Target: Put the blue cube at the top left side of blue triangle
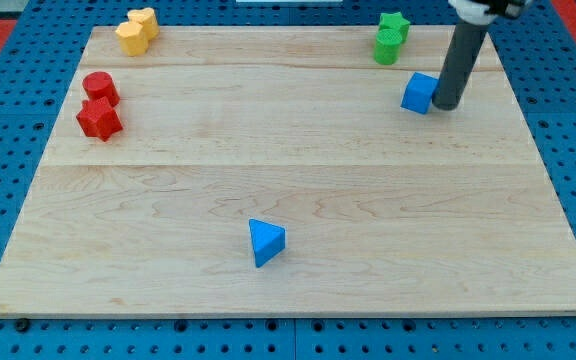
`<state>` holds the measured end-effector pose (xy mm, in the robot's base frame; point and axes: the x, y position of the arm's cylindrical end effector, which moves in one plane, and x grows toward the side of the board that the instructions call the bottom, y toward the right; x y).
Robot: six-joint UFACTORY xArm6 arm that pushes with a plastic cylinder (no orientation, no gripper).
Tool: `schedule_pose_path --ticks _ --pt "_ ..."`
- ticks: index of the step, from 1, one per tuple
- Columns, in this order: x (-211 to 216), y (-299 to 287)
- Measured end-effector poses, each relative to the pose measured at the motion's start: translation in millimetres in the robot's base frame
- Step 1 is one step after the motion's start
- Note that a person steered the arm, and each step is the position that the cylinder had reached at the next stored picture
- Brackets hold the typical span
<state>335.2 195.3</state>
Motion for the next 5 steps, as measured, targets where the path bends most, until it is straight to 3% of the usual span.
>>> schedule_pose_path --ticks 1,2,4,5 --pt "-32 7" --pt "-37 -1" --pt "13 -21" --pt "15 -26"
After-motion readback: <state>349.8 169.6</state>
